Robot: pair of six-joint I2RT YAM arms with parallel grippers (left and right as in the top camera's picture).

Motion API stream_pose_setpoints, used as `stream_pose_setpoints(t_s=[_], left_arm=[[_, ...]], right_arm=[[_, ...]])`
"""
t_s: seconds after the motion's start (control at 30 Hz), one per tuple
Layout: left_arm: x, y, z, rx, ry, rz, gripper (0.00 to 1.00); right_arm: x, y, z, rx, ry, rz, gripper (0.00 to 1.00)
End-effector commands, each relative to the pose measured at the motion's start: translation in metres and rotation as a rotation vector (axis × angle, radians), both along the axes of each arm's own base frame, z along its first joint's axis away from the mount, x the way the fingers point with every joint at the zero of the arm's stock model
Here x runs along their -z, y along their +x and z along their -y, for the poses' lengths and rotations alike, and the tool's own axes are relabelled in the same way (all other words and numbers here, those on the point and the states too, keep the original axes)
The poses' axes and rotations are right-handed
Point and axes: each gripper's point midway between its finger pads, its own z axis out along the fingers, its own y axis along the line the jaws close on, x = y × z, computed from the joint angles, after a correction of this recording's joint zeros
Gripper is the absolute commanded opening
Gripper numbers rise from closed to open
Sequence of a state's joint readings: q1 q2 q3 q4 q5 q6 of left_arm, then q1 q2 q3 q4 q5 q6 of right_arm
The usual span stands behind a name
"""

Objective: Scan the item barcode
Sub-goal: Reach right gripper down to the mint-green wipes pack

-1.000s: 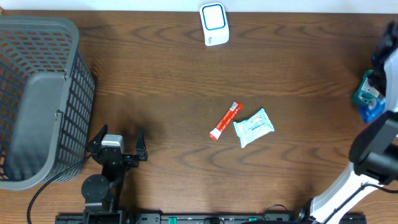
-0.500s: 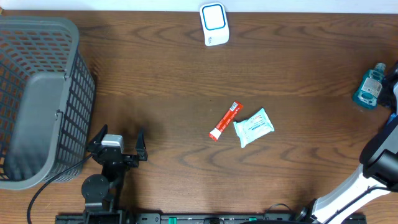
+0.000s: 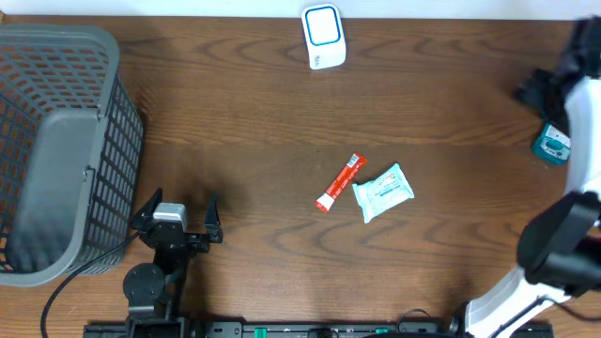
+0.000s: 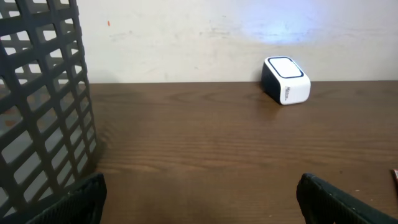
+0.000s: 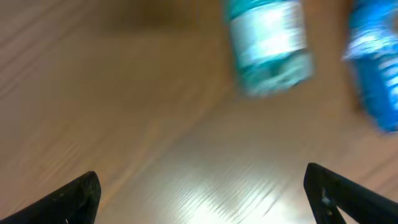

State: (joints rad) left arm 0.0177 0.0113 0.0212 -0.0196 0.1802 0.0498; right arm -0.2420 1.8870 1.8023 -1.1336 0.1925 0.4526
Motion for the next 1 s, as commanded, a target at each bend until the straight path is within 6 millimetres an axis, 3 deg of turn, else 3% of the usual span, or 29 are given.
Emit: stream_pose_setpoints(t_s=[0.0, 0.13, 0.27, 0.3, 0.33, 0.43, 0.5, 0.63, 0.77, 0.97], left_arm=[[0.016, -0.001, 0.002, 0.012, 0.003, -0.048, 0.98], [0.016, -0.001, 0.002, 0.012, 0.003, -0.048, 0.98], [0.016, -0.001, 0.002, 0.012, 0.003, -0.048, 0.98], [0.016, -0.001, 0.002, 0.012, 0.003, -0.048, 0.98], [0.016, -0.001, 0.002, 0.012, 0.003, -0.048, 0.98], [0.016, -0.001, 0.002, 0.012, 0.003, -0.048, 0.98], [0.016, -0.001, 0.002, 0.012, 0.003, -0.048, 0.98], [0.016, -0.001, 0.002, 0.012, 0.003, -0.048, 0.98], [0.016, -0.001, 0.002, 0.012, 0.003, -0.048, 0.98], [0.016, -0.001, 0.002, 0.012, 0.003, -0.049, 0.98]], right_arm=[[-0.009, -0.011, -0.091, -0.093, 0.209, -0.025, 0.99], [0.006, -0.056, -0.163, -0.088, 0.285, -0.224, 0.99], [0.008, -0.058, -0.207, -0.244, 0.212, -0.23, 0.99], [0.007, -0.053, -0.211, -0.284, 0.156, -0.208, 0.96], [0.006, -0.052, -0.221, -0.295, 0.149, -0.194, 0.84], [0.007, -0.063, -0.25, -0.261, 0.197, -0.2, 0.86], [0.011, -0.079, -0.258, -0.104, 0.227, -0.235, 0.93], [0.024, -0.106, -0.262, 0.187, 0.269, -0.35, 0.75], [0.054, -0.106, -0.272, 0.279, 0.297, -0.455, 0.74], [0.1, -0.09, -0.284, 0.288, 0.303, -0.501, 0.67]])
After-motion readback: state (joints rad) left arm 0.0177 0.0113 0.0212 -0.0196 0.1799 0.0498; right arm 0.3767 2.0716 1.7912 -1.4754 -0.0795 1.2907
